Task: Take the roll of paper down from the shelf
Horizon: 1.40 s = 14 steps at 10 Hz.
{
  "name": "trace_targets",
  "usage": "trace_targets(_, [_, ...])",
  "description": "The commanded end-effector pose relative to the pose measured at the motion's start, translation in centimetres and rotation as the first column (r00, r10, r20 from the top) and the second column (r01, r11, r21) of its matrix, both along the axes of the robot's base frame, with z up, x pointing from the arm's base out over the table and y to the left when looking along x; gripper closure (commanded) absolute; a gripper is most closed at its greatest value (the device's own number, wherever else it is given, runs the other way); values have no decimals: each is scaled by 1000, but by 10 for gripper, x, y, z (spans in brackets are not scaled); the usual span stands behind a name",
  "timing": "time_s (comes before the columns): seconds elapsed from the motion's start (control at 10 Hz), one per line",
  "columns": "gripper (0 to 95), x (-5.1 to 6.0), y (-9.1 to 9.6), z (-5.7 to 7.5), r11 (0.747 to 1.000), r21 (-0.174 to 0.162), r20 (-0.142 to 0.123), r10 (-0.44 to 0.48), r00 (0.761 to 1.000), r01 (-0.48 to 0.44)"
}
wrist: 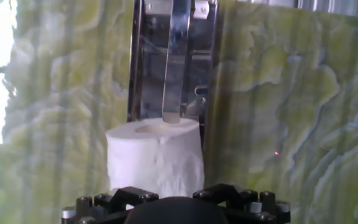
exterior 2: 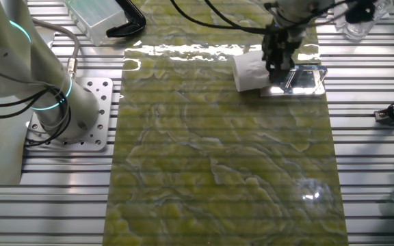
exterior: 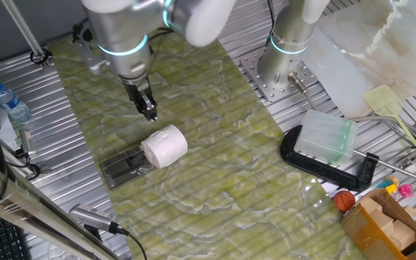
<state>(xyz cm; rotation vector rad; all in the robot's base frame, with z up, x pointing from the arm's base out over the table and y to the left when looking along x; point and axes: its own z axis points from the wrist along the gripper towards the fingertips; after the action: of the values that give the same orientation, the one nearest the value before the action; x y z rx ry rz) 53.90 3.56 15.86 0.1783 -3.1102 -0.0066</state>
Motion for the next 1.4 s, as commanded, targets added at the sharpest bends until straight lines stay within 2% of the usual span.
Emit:
trace_targets(0.1, [950, 10, -3, -4, 1000, 0, 26, 26, 999, -26])
trace_targets(0.4, [950, 18, -5, -3, 1000, -6, 29, 9, 1000, -9])
trace_targets(1.0, [950, 21, -6, -4, 998, -5, 44, -63, 997, 63])
trace_targets(1.2, [950, 21, -6, -4, 998, -4, 42, -58, 997, 58])
trace_targets(1.4, [950, 22, -6, -4, 995, 0, 42, -98, 994, 98])
